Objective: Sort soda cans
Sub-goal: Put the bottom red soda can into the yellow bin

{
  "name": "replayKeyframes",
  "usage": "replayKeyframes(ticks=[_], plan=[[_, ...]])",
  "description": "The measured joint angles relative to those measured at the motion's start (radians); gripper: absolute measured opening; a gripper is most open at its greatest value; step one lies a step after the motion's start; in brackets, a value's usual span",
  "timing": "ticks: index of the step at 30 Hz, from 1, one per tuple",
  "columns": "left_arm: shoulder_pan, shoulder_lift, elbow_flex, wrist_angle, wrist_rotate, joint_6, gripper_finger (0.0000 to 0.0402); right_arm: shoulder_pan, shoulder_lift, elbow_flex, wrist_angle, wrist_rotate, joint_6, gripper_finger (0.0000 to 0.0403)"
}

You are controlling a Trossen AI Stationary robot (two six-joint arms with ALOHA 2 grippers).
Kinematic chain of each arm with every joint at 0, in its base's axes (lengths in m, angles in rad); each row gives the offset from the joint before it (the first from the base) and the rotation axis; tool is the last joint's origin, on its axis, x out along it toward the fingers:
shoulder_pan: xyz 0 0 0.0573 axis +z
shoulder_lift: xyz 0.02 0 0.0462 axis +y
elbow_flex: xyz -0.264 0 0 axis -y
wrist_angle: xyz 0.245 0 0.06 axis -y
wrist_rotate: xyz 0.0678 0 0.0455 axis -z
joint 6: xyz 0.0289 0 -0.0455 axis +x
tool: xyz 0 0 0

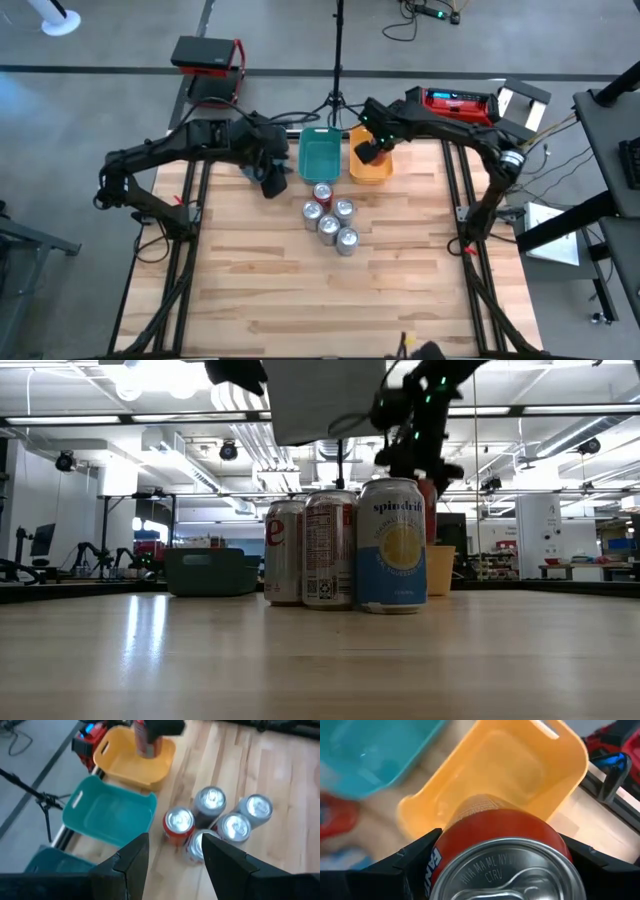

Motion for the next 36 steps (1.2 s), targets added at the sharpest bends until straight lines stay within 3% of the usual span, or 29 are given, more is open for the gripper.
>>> replayKeyframes(ticks=[9, 15, 19, 28, 36], plan=[[-0.021, -0.004, -0.097, -0.035, 0.020, -0.025, 0.0167, -0.060, 0.184, 0.071, 0.061, 0.002, 0.054, 0.0302], [-0.026, -0.006, -0.132, -0.040, 0.021, -0.042, 0.0167, -0.079, 0.277, 0.170, 0.055, 0.112, 0.032, 0.0304], [-0.026, -0.006, -0.135, -0.041, 0.021, -0.050, 0.0167, -0.094, 0.333, 0.205, 0.045, 0.104, 0.025, 0.0305], [-0.029, -0.025, -0.135, -0.083, 0.020, -0.068, 0.0167, -0.098, 0.347, 0.216, 0.058, 0.077, 0.022, 0.0309], [-0.033, -0.055, -0.136, -0.082, 0.020, -0.098, 0.0167, -0.119, 0.345, 0.211, 0.065, 0.082, 0.022, 0.0344]])
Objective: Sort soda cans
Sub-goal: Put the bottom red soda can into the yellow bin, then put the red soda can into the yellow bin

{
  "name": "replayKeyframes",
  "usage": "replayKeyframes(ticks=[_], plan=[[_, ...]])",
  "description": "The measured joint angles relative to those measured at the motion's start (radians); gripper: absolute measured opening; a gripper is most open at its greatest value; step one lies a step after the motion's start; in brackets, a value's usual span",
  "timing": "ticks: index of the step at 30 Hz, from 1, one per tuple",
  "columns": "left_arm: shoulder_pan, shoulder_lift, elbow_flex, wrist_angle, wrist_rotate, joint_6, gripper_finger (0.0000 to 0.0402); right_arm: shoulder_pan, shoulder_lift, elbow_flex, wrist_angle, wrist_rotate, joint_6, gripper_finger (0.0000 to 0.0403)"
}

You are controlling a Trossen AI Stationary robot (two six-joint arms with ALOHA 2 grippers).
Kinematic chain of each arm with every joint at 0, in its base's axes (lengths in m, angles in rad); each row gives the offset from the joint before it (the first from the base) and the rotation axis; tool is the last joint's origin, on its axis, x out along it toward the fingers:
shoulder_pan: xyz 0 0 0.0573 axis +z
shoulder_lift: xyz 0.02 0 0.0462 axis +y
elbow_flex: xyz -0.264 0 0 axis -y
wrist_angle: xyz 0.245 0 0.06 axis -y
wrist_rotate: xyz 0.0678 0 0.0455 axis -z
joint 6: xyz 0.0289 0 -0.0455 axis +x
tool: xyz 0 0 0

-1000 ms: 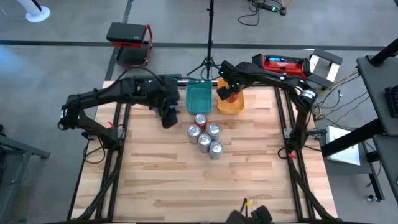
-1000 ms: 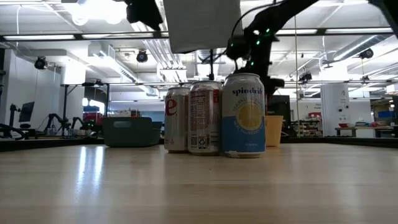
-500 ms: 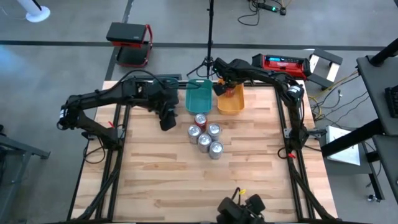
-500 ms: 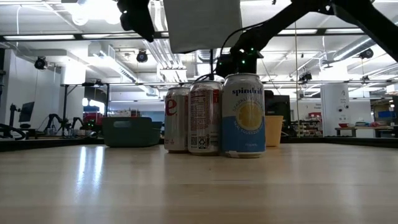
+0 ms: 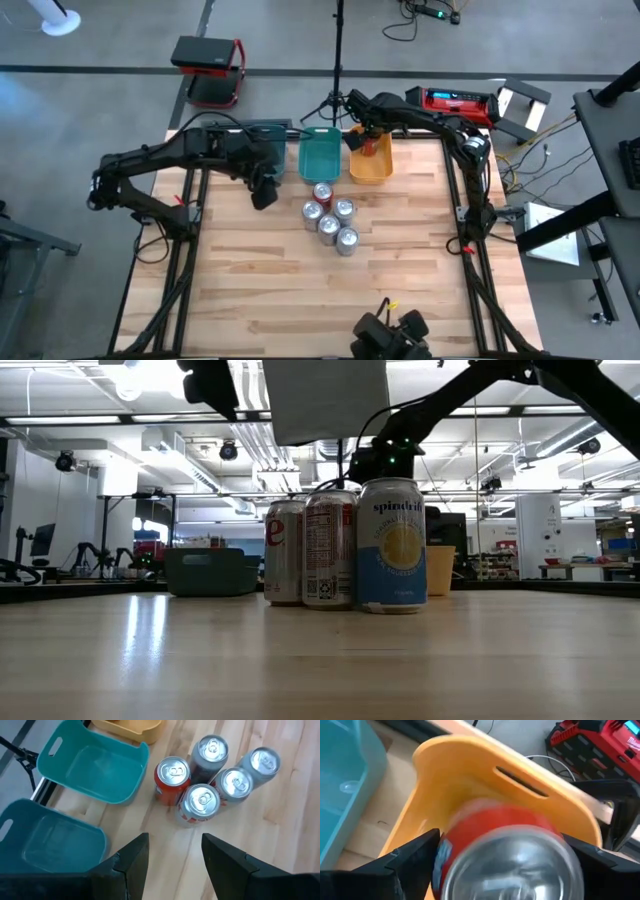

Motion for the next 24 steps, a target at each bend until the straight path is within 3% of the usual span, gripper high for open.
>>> replayKeyframes(ticks=[8, 17, 24], plan=[[-0.024, -0.064, 0.000, 0.000, -0.014, -0.056, 0.0167, -0.001, -0.016, 0.000, -0.006, -0.003, 0.000, 0.0363], [-0.035, -0.134, 0.000, 0.002, -0.071, -0.079, 0.0167, 0.021, -0.162, 0.002, -0.019, 0.000, -0.018, 0.0364], [-0.035, -0.135, 0.000, 0.003, -0.088, -0.074, 0.0167, 0.170, -0.289, 0.002, 0.020, -0.002, -0.094, 0.0364]])
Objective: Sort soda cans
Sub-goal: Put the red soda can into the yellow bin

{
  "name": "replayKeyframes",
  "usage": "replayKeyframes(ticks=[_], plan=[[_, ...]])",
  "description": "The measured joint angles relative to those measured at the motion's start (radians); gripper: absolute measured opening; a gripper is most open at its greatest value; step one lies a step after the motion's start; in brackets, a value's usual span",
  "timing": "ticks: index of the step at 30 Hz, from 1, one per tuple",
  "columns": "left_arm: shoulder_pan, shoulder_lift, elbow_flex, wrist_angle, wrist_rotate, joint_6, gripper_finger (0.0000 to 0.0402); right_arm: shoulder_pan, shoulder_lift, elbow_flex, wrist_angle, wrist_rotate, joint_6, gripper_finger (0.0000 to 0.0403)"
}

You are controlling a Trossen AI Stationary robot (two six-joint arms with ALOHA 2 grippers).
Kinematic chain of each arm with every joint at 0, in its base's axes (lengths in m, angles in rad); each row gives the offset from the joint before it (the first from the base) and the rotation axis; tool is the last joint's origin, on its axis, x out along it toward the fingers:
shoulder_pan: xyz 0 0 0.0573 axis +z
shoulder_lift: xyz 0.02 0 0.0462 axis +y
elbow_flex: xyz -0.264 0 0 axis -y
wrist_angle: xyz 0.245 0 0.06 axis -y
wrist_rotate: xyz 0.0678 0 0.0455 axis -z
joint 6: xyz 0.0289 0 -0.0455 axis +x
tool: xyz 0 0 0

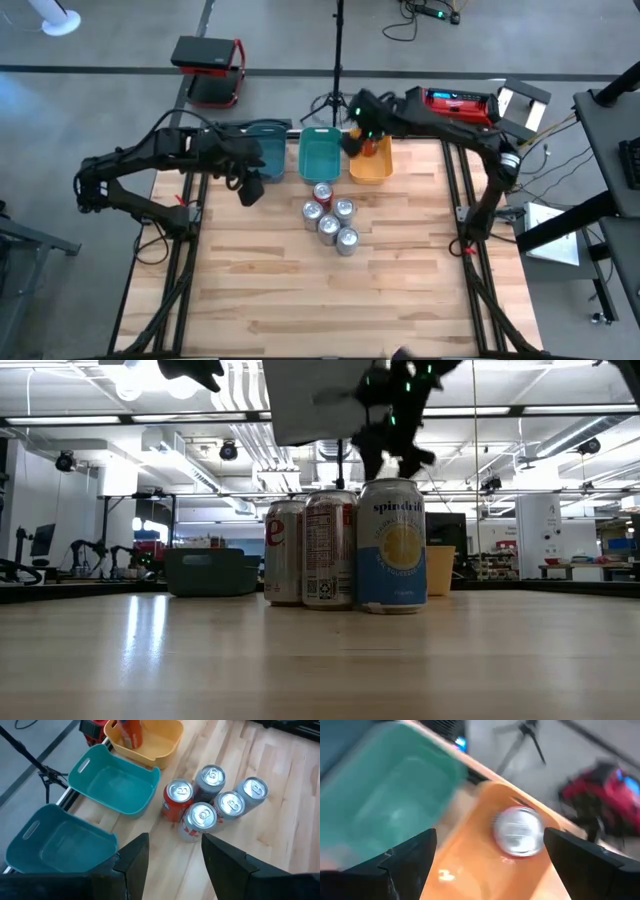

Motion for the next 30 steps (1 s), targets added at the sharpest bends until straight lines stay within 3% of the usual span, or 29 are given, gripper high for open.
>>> replayKeyframes(ticks=[5, 10, 18, 30], plan=[[-0.001, 0.014, 0.000, -0.013, 0.000, 0.003, 0.0167, 0.184, -0.047, 0.000, 0.031, -0.121, -0.285, 0.0364], [-0.005, 0.017, -0.001, -0.034, 0.000, -0.003, 0.0167, 0.294, -0.042, 0.000, 0.033, -0.197, -0.399, 0.0364], [-0.062, 0.015, -0.001, -0.033, 0.000, -0.076, 0.0167, 0.306, 0.080, 0.050, 0.020, -0.270, -0.514, 0.0364], [-0.118, 0.016, -0.001, -0.033, -0.001, -0.184, 0.0167, 0.303, 0.338, 0.344, -0.166, -0.301, -0.742, 0.0364]])
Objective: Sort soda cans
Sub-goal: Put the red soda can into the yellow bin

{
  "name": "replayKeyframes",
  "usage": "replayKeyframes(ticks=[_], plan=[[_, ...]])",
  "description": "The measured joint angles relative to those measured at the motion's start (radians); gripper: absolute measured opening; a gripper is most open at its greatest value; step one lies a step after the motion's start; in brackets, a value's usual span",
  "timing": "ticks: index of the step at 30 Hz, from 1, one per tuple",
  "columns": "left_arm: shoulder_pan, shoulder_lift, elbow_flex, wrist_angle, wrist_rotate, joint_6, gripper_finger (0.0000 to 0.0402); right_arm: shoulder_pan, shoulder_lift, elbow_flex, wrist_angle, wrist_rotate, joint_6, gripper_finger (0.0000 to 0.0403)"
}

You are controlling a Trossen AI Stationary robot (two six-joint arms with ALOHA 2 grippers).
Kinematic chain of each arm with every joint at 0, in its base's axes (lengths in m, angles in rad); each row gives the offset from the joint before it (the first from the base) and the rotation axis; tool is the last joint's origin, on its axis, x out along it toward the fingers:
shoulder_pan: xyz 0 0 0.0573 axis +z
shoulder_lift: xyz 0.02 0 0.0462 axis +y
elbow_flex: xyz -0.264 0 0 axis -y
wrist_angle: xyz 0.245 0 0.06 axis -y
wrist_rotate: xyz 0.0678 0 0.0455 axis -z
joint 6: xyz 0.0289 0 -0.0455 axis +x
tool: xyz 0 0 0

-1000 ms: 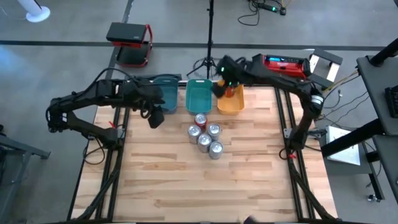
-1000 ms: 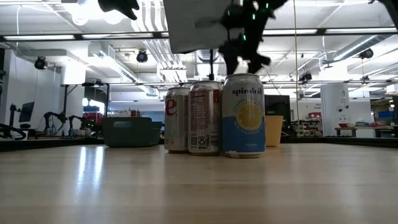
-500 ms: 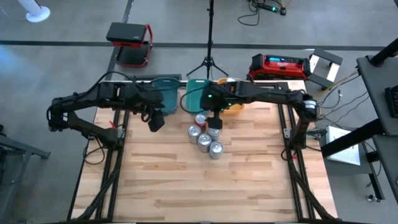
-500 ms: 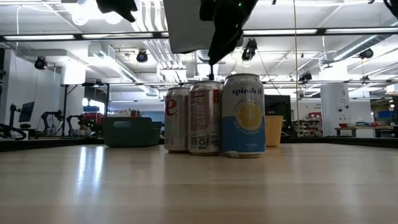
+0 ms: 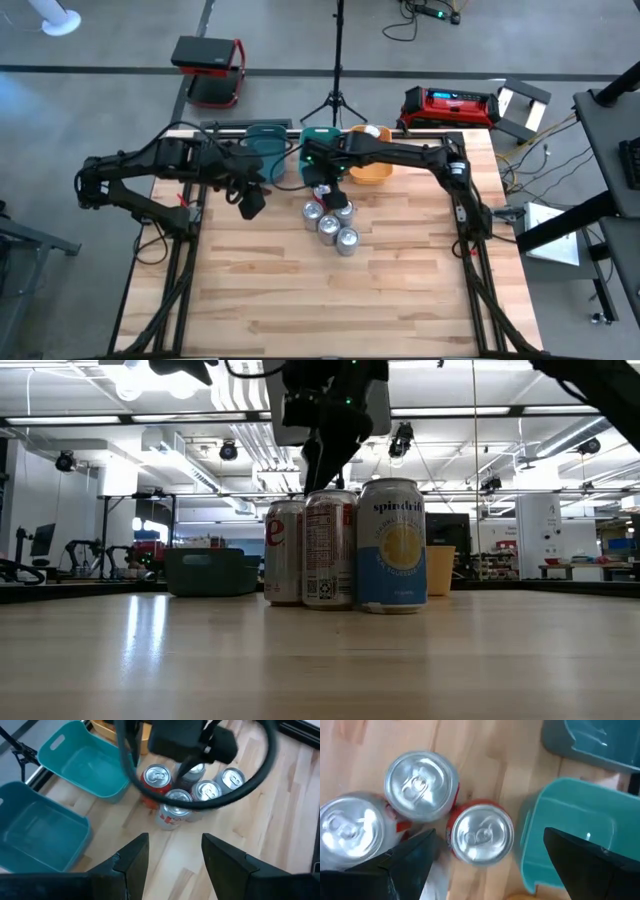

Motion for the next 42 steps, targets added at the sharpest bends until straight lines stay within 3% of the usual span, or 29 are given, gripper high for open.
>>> replayKeyframes(ticks=[42], plan=[[-0.012, 0.003, 0.000, 0.002, -0.028, 0.027, 0.0167, 0.012, 0.126, -0.022, -0.030, 0.006, 0.040, 0.0363]])
